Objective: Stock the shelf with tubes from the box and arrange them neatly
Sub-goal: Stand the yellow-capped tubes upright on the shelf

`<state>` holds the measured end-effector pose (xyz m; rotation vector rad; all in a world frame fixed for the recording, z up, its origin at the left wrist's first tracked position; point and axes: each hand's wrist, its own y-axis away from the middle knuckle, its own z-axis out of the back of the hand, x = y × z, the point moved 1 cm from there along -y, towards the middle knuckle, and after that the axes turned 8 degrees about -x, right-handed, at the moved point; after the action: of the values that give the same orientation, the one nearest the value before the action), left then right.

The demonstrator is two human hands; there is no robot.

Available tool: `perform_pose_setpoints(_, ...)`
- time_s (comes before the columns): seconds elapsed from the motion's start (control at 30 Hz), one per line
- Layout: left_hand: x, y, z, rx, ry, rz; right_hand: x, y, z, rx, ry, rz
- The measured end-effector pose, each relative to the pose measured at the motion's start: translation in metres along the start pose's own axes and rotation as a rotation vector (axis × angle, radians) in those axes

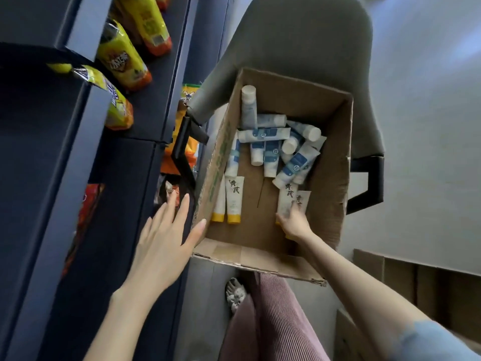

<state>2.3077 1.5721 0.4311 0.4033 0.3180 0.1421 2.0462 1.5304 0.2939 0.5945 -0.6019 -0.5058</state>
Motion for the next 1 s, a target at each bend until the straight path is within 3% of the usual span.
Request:
perform_pose_setpoints(0.43,-0.001,-0.014,-0.027,-0.028,0.007,-0.056,0.0,-0.05,-0.056,-0.174,-0.152,-0.261)
perform_pose_setpoints(0.53,-0.008,-0.011,-0.03,-0.039,0.072,-0.07,0.002,-0.058,-0.061,-0.182,-0.312,-0.37)
perform_pose_setpoints(0.63,-0.011,-0.009,-0.027,-0.062,0.157,-0.07,0.003,-0.063,-0.061,-0.044,-0.438,-0.428)
perform_pose_setpoints(0.83,-0.005,-0.01,-0.019,-0.113,0.377,0.019,0.013,-0.019,-0.042,0.284,-0.995,-0.659)
perform_pose_setpoints(0.9,-0.006,-0.012,-0.019,-0.118,0.455,0.033,0.016,0.003,-0.033,0.354,-1.1,-0.653)
perform_pose_setpoints(1.0,-0.011,-0.013,-0.021,-0.1,0.541,0.036,0.024,0.041,-0.019,0.416,-1.053,-0.465)
